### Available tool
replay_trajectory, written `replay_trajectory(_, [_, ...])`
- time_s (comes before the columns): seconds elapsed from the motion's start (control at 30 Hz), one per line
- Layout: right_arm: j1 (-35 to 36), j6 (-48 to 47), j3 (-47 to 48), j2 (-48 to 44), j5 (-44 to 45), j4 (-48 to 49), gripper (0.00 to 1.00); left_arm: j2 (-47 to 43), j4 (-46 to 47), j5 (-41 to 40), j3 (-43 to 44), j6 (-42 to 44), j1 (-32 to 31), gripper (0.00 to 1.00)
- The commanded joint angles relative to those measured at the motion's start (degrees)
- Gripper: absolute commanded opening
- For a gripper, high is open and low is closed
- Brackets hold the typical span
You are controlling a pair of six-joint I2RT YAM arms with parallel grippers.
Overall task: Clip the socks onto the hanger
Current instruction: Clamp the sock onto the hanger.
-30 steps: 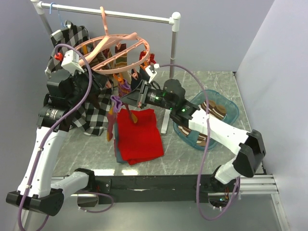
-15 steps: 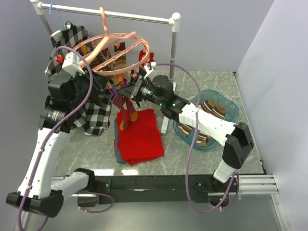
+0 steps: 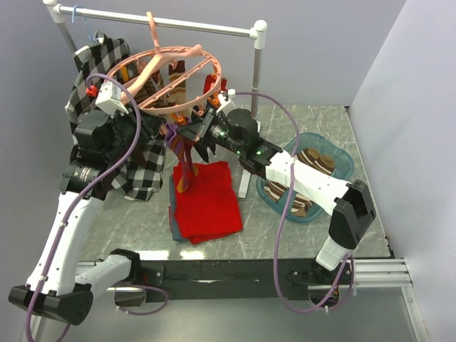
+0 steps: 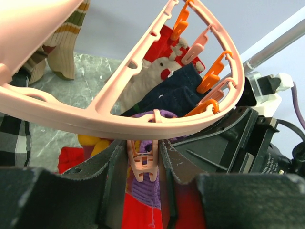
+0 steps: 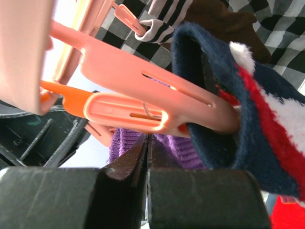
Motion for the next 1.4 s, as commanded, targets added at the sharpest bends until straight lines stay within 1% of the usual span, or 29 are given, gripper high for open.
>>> replay_trajectory(0.0, [-0.3, 0.0, 2.4, -0.9, 0.9, 2.6, 0.00, -1.1, 3.0, 0.6, -0.6, 1.5, -0.5, 0.15])
replay_trajectory(0.43, [-0.3, -0.4, 2.3, 0.1, 0.6, 1.6, 0.00, -1.1, 3.6, -0.4, 1.6, 0.0, -0.6, 0.14])
replay_trajectory(0.73, [-0.4, -1.7, 3.4, 0.4, 0.6, -0.2, 0.00, -1.2, 4.1, -0.1, 1.5, -0.9, -0.6, 0.14])
replay_trajectory(1.1, [-0.4, -1.5, 4.0, 0.7, 0.2, 0.3, 0.00, -0.4, 4.5, 1.7, 0.6, -0.8, -1.0, 0.15])
replay_trajectory(1.37, [-0.3, -1.8, 4.5, 1.1, 0.3, -0.4, 0.00, -0.3, 3.8, 0.6, 0.8, -0.1, -1.3, 0.15])
